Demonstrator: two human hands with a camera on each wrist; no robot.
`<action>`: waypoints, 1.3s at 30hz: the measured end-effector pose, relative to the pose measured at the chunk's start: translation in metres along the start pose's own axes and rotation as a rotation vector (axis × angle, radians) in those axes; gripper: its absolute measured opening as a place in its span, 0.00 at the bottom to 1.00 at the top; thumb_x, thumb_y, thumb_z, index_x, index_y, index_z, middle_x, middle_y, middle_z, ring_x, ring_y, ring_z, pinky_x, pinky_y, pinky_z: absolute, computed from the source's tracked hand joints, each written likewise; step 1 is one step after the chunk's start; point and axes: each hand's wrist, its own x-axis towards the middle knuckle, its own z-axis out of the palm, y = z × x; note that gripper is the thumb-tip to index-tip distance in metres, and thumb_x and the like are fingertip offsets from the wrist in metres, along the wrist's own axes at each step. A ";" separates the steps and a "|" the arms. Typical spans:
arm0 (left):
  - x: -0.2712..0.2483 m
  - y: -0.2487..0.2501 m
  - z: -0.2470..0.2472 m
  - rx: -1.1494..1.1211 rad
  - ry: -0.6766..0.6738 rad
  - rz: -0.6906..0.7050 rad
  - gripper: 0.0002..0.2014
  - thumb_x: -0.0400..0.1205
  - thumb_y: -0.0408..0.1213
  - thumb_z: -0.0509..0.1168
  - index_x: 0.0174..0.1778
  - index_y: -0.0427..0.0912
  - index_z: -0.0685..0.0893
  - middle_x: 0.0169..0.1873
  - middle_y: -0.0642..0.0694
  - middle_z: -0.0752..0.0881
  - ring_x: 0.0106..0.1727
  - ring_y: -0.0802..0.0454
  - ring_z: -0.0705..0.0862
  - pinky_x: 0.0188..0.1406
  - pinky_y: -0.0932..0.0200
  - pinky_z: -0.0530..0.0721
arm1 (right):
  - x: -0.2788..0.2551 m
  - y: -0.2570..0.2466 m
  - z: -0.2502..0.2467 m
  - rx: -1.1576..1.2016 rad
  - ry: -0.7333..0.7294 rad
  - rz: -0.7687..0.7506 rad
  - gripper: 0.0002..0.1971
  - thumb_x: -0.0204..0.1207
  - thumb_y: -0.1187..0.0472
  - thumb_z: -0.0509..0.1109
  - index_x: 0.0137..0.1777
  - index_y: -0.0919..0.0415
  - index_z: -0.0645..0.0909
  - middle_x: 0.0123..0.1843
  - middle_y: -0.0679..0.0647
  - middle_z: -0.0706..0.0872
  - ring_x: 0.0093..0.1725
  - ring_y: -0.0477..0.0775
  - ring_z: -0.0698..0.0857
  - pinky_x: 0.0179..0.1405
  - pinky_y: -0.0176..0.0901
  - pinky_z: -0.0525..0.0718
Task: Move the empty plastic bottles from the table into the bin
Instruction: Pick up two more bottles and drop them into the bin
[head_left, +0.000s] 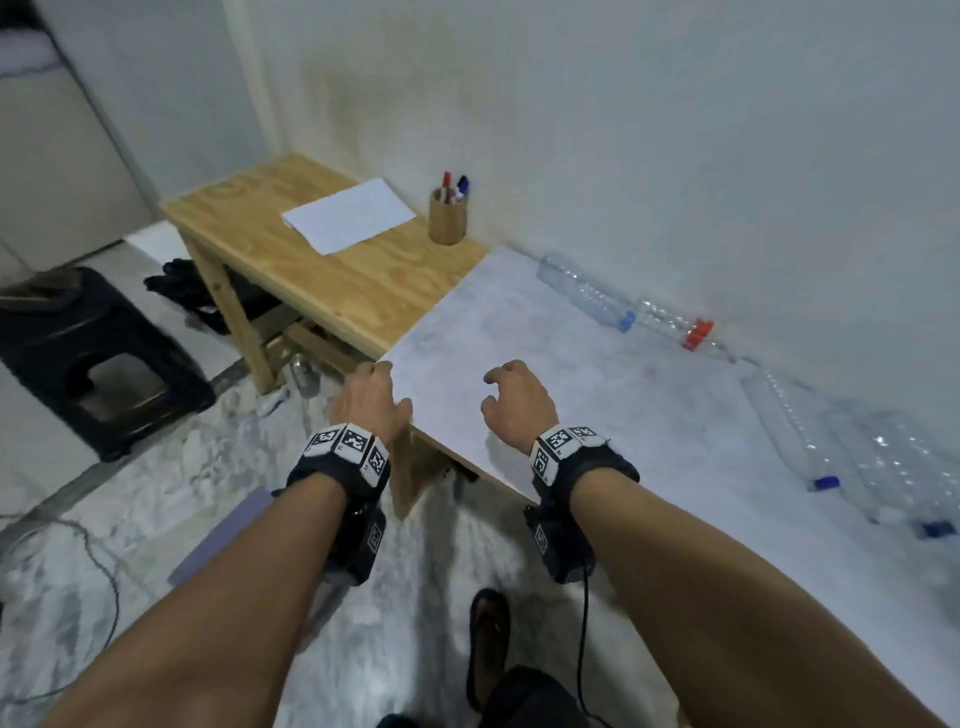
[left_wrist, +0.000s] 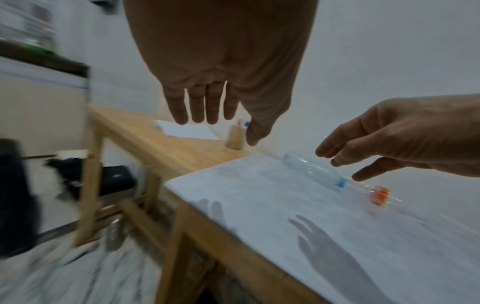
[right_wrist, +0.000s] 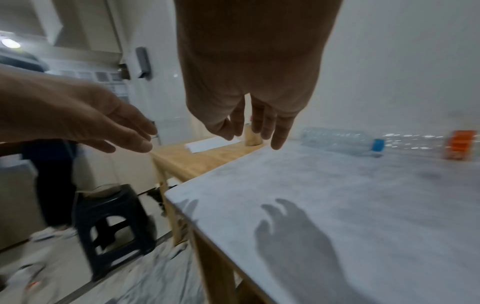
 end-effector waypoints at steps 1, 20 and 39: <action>0.007 0.016 0.001 0.019 -0.015 0.040 0.26 0.77 0.40 0.67 0.71 0.37 0.73 0.69 0.36 0.77 0.69 0.35 0.76 0.62 0.40 0.81 | 0.001 0.013 -0.010 0.011 0.026 0.029 0.21 0.79 0.63 0.62 0.72 0.61 0.77 0.75 0.58 0.73 0.69 0.62 0.79 0.64 0.54 0.80; 0.207 0.258 0.093 0.313 -0.172 0.568 0.27 0.79 0.40 0.65 0.74 0.37 0.70 0.72 0.38 0.74 0.75 0.39 0.69 0.66 0.43 0.76 | 0.131 0.242 -0.116 0.548 0.415 0.737 0.25 0.80 0.58 0.67 0.73 0.72 0.72 0.70 0.66 0.80 0.70 0.67 0.78 0.67 0.50 0.75; 0.319 0.314 0.208 0.586 -0.293 0.746 0.36 0.75 0.28 0.65 0.78 0.45 0.60 0.78 0.44 0.65 0.83 0.44 0.58 0.81 0.38 0.56 | 0.239 0.331 -0.124 0.553 0.103 1.086 0.31 0.84 0.45 0.61 0.83 0.52 0.57 0.74 0.63 0.73 0.66 0.66 0.81 0.55 0.47 0.79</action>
